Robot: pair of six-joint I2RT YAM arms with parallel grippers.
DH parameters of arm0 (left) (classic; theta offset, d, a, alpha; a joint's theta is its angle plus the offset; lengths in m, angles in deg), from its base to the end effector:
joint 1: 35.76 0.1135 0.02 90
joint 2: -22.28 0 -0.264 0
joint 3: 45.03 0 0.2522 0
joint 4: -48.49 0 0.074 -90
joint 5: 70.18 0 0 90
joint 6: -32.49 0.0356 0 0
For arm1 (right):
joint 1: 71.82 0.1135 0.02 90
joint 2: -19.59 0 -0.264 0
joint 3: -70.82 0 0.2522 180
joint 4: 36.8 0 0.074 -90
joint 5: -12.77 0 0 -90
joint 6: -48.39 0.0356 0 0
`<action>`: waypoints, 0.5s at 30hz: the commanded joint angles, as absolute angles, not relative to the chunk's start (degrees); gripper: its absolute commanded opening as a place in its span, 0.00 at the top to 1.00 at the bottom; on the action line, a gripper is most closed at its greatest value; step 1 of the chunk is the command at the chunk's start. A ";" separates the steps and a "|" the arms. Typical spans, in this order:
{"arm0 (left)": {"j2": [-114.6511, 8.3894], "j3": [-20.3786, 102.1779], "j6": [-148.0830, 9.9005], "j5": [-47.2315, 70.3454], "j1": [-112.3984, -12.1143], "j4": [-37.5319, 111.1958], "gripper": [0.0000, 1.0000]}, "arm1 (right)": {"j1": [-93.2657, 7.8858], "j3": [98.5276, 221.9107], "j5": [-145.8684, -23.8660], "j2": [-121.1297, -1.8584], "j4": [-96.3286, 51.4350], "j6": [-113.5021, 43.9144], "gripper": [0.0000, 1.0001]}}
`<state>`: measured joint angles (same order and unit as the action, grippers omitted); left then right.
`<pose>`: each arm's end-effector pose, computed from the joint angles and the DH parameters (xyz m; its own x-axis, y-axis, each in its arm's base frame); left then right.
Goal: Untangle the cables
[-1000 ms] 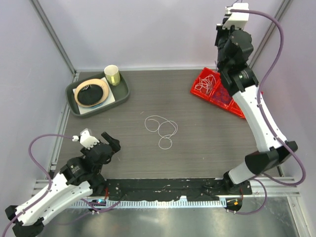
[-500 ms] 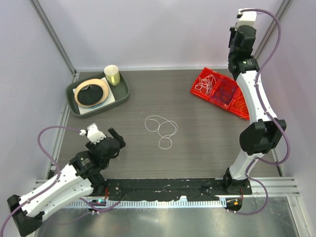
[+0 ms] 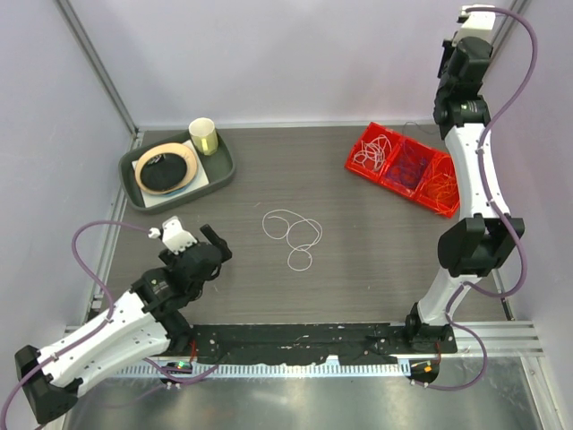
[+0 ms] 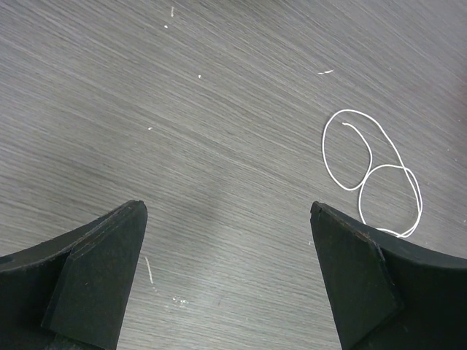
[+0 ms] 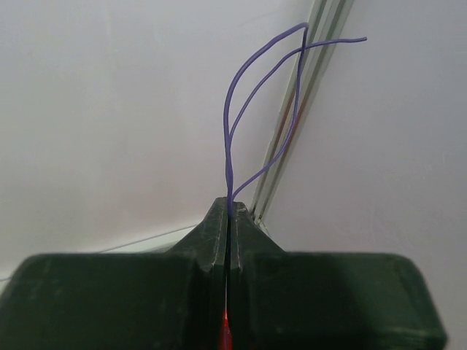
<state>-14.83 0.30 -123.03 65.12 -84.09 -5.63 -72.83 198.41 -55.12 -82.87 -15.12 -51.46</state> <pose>0.1040 -0.0788 0.2377 -0.3767 -0.5396 -0.7529 -0.3531 0.8351 -0.4218 0.4118 -0.0207 0.4848 -0.0078 -0.1584 -0.9873 0.3965 0.9060 -0.1484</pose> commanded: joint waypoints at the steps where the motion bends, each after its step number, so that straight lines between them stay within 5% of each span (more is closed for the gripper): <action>1: -15.78 2.13 -122.64 67.54 -84.01 -2.71 0.00 | -73.31 200.17 -56.48 -83.51 -16.54 -51.45 0.99; 15: -16.57 2.22 -122.81 67.19 -84.01 -3.06 0.00 | -73.31 175.39 -57.64 -80.61 -28.58 -45.04 0.99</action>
<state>-17.10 0.32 -122.98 65.23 -84.09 -4.47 -73.27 178.32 -58.31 -83.30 -21.81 -47.89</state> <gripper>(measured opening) 0.996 0.041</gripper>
